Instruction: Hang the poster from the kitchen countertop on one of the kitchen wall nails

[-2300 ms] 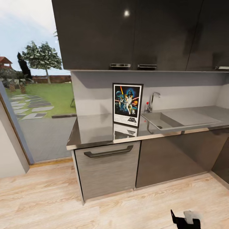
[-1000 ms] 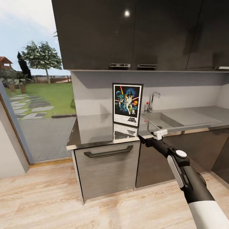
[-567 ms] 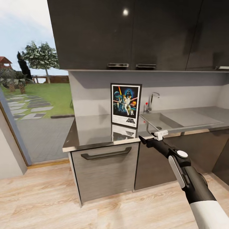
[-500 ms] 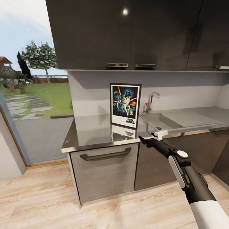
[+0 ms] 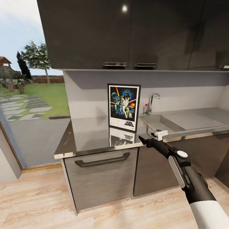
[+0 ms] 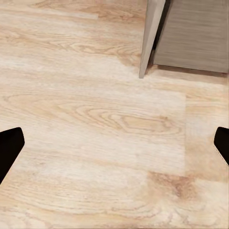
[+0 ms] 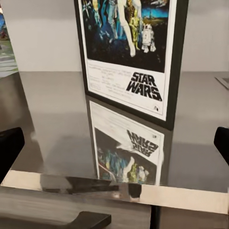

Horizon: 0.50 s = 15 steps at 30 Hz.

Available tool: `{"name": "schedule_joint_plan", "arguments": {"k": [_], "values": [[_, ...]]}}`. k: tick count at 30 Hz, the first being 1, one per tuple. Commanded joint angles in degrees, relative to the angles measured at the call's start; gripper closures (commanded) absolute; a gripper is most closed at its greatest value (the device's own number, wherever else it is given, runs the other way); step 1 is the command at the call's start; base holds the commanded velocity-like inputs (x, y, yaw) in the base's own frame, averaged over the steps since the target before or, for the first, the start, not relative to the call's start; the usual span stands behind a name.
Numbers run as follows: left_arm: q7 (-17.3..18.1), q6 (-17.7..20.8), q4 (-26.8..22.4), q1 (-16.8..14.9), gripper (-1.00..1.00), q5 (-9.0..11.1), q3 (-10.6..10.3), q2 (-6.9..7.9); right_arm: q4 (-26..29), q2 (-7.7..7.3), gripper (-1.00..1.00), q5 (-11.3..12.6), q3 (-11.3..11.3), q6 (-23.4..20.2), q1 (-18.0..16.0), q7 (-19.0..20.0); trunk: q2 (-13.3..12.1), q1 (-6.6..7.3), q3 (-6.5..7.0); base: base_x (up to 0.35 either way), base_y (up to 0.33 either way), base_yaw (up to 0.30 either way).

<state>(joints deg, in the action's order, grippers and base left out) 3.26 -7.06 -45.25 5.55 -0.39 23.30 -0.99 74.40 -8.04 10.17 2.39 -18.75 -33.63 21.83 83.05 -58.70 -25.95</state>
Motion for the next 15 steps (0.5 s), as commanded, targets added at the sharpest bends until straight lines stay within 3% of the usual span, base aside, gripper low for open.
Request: {"name": "schedule_joint_plan", "arguments": {"k": [1,5,15], "values": [[0.3,-0.1,-0.1,0.0,-1.00,0.0,0.2,-0.07,0.1,-0.04,-1.00,0.5,0.1,-0.4,0.0,0.0,0.0,-0.03,-0.05,0.274,-0.005,0.000],[0.3,-0.1,0.0,0.0,-1.00,0.0,0.3,-0.07,0.0,-0.04,-1.00,0.5,0.0,-0.4,0.0,0.0,0.0,-0.03,-0.05,0.160,-0.002,0.000],[0.3,-0.1,0.0,0.0,-1.00,0.0,0.3,-0.07,0.0,-0.04,-1.00,0.6,0.1,-0.4,0.0,0.0,0.0,-0.03,-0.05,0.027,-0.004,0.000]]}}
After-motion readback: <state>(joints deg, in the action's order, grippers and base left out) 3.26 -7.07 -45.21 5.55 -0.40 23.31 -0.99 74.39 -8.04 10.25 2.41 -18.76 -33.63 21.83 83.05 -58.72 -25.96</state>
